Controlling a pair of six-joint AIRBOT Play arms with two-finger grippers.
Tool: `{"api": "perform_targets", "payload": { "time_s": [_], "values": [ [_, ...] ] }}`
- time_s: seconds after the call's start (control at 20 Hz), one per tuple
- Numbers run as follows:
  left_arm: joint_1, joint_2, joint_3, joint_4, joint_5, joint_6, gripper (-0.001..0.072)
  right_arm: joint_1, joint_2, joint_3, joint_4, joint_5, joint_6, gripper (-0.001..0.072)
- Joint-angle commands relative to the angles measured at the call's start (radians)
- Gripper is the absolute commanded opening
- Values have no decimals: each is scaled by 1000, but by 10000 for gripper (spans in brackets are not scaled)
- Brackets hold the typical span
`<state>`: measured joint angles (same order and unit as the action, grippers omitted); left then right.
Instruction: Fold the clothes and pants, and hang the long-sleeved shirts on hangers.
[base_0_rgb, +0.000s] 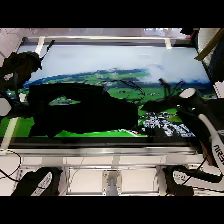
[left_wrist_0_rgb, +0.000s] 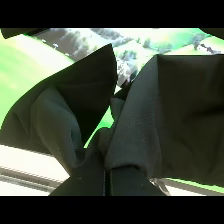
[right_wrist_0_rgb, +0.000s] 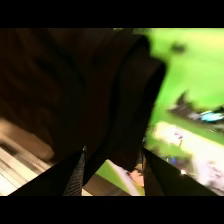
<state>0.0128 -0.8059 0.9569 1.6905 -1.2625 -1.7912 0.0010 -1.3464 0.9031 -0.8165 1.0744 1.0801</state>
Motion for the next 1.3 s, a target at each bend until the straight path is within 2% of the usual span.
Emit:
{"api": "perform_targets", "payload": {
  "time_s": [0.0,0.45,0.7,0.9,1.05,1.25],
  "values": [
    [1,0,0,0,0,0,6,119,-63,-48,29,-51,-2,386],
    [1,0,0,0,0,0,6,263,-131,-47,50,23,-24,386],
    [1,-1,0,0,0,0,6,165,-127,8,-22,209,-27,385],
    [1,-1,0,0,0,0,6,43,-69,26,-13,248,-8,385],
    [1,-1,0,0,0,0,6,32,-67,-42,84,221,-4,386],
    [1,-1,0,0,0,0,6,40,-67,-193,254,161,-76,389]
  ]
}}
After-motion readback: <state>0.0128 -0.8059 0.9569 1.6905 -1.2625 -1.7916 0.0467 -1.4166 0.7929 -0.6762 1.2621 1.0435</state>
